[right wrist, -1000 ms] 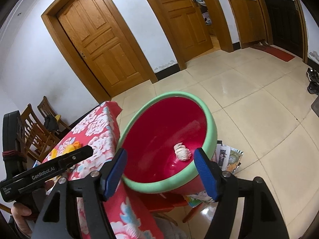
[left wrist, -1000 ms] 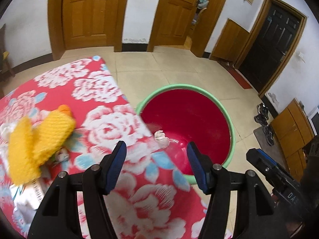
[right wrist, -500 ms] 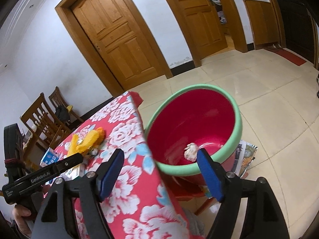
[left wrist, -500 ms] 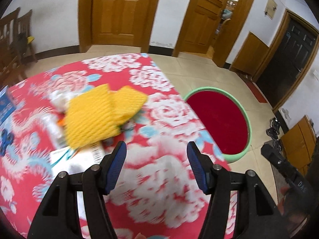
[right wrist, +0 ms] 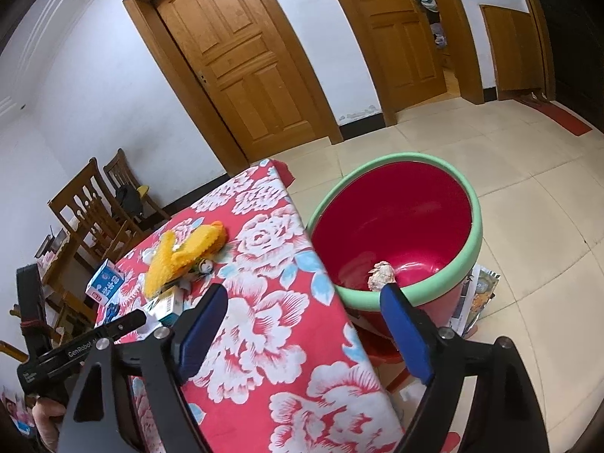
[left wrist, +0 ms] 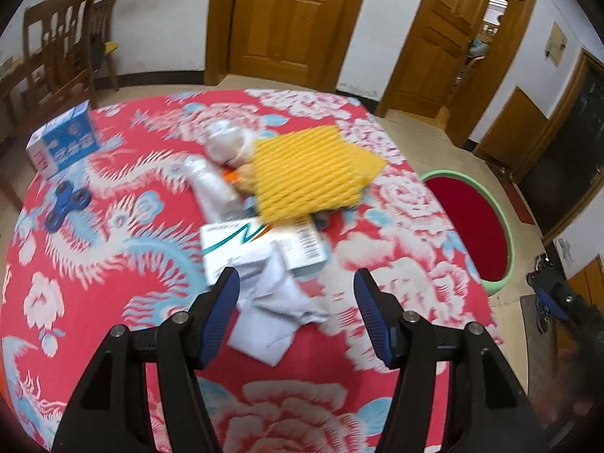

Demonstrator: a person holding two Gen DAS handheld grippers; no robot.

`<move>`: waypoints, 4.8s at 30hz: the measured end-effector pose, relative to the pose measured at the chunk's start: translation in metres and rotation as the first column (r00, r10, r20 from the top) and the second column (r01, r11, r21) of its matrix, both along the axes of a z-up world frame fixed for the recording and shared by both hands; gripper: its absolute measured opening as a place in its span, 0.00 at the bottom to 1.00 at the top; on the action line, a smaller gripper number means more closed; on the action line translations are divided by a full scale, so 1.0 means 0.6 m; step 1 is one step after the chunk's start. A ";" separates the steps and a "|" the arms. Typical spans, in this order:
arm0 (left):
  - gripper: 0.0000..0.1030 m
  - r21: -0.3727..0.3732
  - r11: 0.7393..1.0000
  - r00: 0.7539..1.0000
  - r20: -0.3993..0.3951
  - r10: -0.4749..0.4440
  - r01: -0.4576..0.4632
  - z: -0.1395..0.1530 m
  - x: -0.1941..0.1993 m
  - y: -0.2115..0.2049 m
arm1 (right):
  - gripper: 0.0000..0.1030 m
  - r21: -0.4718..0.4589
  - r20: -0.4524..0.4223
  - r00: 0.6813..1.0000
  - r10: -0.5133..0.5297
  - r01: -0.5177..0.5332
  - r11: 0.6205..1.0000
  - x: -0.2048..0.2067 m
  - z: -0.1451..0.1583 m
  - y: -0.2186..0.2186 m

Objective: Collect trash
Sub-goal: 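Move both tools back over the table toward the white tissue, then grasp the white tissue with the left tool while the right tool grasps the white medicine box, then carry tissue and medicine box over the red bucket and release both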

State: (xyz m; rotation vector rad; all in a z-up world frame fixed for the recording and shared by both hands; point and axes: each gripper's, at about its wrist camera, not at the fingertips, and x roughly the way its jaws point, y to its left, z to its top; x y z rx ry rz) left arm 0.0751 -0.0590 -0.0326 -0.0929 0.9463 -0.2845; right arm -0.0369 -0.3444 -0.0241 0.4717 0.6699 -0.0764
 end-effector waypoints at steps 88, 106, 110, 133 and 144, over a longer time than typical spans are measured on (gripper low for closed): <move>0.35 -0.082 0.948 0.952 -0.024 0.307 -0.308 -0.050 -0.017 0.267 | 0.89 -0.278 -0.302 0.898 0.319 -0.403 0.872 0.236 -0.096 0.416; 0.35 -0.073 0.971 0.974 -0.003 0.227 -0.227 -0.029 -0.026 0.210 | 0.89 -0.156 -0.198 0.929 0.313 -0.346 0.925 0.150 -0.051 0.322; 0.35 -0.082 0.978 0.982 -0.007 0.191 -0.190 -0.025 -0.027 0.189 | 0.89 -0.147 -0.171 0.945 0.278 -0.304 0.941 0.134 -0.037 0.283; 0.35 -0.090 0.992 0.996 -0.021 -0.086 0.084 -0.003 -0.004 -0.020 | 0.89 -0.127 -0.127 0.992 -0.026 0.009 0.992 0.097 -0.028 0.014; 0.35 -0.075 0.976 0.979 -0.006 -0.204 0.203 0.003 0.037 -0.123 | 0.90 -0.103 -0.173 0.981 -0.092 0.075 0.992 0.121 -0.068 -0.068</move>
